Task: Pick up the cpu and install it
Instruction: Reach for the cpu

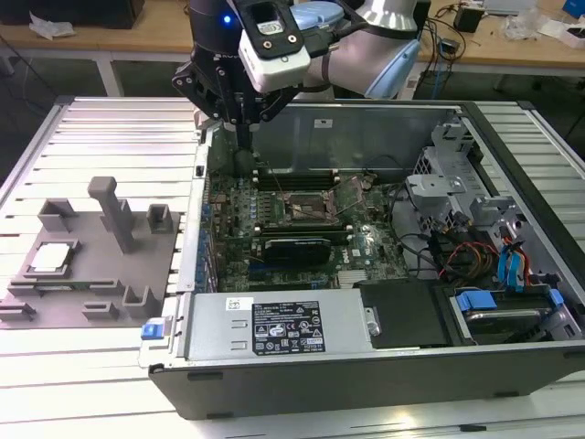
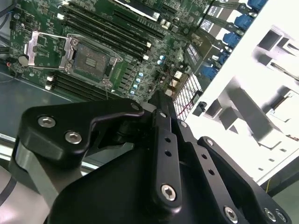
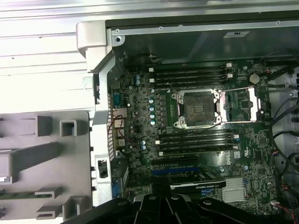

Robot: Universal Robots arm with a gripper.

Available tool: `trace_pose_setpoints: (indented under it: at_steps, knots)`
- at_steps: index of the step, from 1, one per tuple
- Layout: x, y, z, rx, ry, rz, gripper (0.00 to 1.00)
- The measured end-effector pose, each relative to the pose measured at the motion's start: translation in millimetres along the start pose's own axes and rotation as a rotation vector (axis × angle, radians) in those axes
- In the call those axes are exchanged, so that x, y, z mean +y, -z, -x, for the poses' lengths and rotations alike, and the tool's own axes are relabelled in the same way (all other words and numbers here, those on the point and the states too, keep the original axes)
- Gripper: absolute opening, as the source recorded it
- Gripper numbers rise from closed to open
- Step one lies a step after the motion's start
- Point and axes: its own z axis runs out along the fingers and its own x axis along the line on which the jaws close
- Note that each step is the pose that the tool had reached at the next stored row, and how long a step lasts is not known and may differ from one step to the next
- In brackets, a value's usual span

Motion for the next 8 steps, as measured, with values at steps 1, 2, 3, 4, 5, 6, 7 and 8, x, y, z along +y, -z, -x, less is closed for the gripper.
trace_pose_setpoints:
  at_steps: [1,2,3,4,5,6,7,8]
  knots:
    - [-0.1,0.0,-1.5,0.0000,0.000,0.0001,0.11]
    - [-0.3,0.1,-3.6,0.0000,0.000,0.0000,0.11]
    - [-0.6,0.2,-7.9,0.0000,0.000,0.0001,0.11]
    - [-0.8,0.2,-10.3,0.0000,0.000,0.0001,0.11]
    - [-0.9,0.3,-12.5,0.0000,0.000,0.0000,0.11]
    - [-1.0,0.4,-13.9,0.0000,0.000,0.0000,0.11]
    - [-1.1,0.4,-15.0,-0.0001,0.000,0.0000,0.11]
    - [-1.2,0.4,-16.6,0.0000,0.000,0.0000,0.11]
